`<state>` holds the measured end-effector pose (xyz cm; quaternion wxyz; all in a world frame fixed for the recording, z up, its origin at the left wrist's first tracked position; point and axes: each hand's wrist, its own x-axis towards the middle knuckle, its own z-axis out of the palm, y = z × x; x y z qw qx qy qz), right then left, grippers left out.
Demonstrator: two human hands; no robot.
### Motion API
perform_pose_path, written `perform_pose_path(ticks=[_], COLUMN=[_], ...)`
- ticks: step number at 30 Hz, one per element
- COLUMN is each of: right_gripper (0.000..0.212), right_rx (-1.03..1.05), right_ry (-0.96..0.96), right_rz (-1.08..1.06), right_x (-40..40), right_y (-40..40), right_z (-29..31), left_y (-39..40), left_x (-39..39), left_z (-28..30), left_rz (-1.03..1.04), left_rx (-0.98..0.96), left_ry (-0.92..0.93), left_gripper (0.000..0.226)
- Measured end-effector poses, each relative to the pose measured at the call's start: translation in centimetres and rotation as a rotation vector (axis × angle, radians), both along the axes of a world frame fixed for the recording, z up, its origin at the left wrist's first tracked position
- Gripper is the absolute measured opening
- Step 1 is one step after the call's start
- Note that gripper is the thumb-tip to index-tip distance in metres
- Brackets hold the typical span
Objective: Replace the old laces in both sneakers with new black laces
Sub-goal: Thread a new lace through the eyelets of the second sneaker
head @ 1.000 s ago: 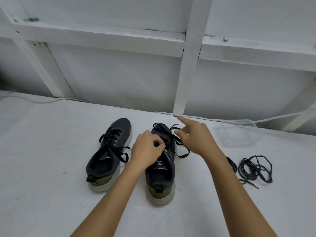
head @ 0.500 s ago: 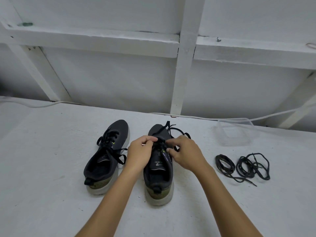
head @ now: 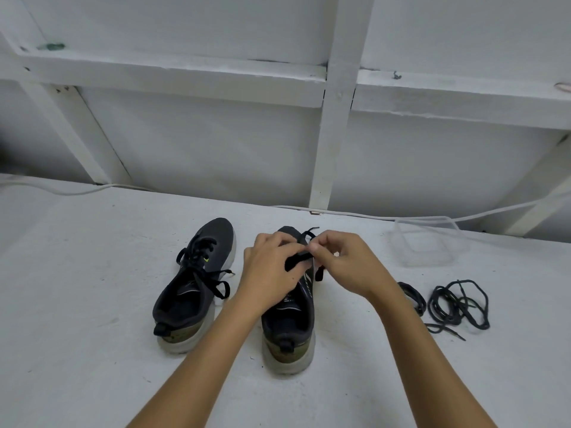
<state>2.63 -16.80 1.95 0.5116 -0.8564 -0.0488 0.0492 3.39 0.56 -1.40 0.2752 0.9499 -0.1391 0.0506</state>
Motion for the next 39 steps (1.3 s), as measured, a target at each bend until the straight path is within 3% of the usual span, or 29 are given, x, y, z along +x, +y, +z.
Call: perform_pose_path(ticks=[3, 6, 9, 12, 15, 20, 22, 24, 26, 28, 31, 33, 36, 39], right_gripper=[0.002, 0.011, 0.026, 0.029, 0.027, 0.031, 0.030, 0.029, 0.027, 0.024, 0.026, 0.028, 0.029, 0.030], right_rx=[-0.017, -0.237, -0.257, -0.219, -0.176, -0.174, -0.168, -0.191, -0.222, -0.221, -0.211, -0.213, -0.198, -0.210], right_ry=[0.035, 0.086, 0.135, 0.120, 0.104, 0.128, 0.143, 0.145, 0.149, 0.157, 0.154, 0.137, 0.140, 0.143], right_rz=[0.003, 0.014, -0.006, 0.012, 0.045, 0.037, 0.035, 0.023, 0.003, 0.001, 0.042, 0.070, 0.085, 0.051], right_x=[0.3, 0.4, 0.1, 0.0, 0.1, 0.2, 0.1, 0.0, -0.2, -0.2, -0.2, -0.1, 0.0, -0.2], right_y=[-0.6, -2.2, -3.1, -2.4, -1.6, -1.9, -2.1, -2.4, -2.6, -2.5, -1.4, -0.7, -0.3, -0.9], right_z=[0.4, 0.1, -0.1, 0.2, 0.8, 1.3, 1.1, 0.8, 0.5, 0.5, 0.9, 1.2, 1.6, 1.6], left_y=[-0.3, 0.7, 1.7, 1.2, 0.5, 1.1, 1.5, 2.6, 3.8, 4.6, 4.0, 2.8, 1.8, 2.3], left_x=[0.6, 0.9, 0.7, 0.3, 0.3, 0.6, 0.8, 1.4, 2.0, 1.8, 1.2, 0.8, 0.4, 0.9], left_z=[0.8, 1.1, 1.5, 2.6, 2.9, 3.2, 3.3, 3.2, 2.2, 1.3, 0.5, 0.6, 1.0, 1.3], left_rz=[0.144, 0.410, 0.187, -0.124, -0.227, -0.164, 0.002, 0.311, 0.492, 0.375, -0.062, -0.230, -0.215, -0.051], left_rx=[-0.158, -0.482, -0.441, -0.413, -0.367, -0.350, -0.398, -0.532, -0.507, -0.301, -0.128, -0.138, -0.186, -0.272], left_ry=[0.002, 0.067, 0.021, 0.148, 0.226, 0.159, 0.088, 0.064, 0.084, 0.051, -0.001, 0.003, -0.024, -0.110], left_gripper=[0.012, 0.015, 0.043, 0.056, 0.041, 0.007, 0.010, 0.014, 0.013, 0.017, 0.049, 0.039, 0.024, 0.012])
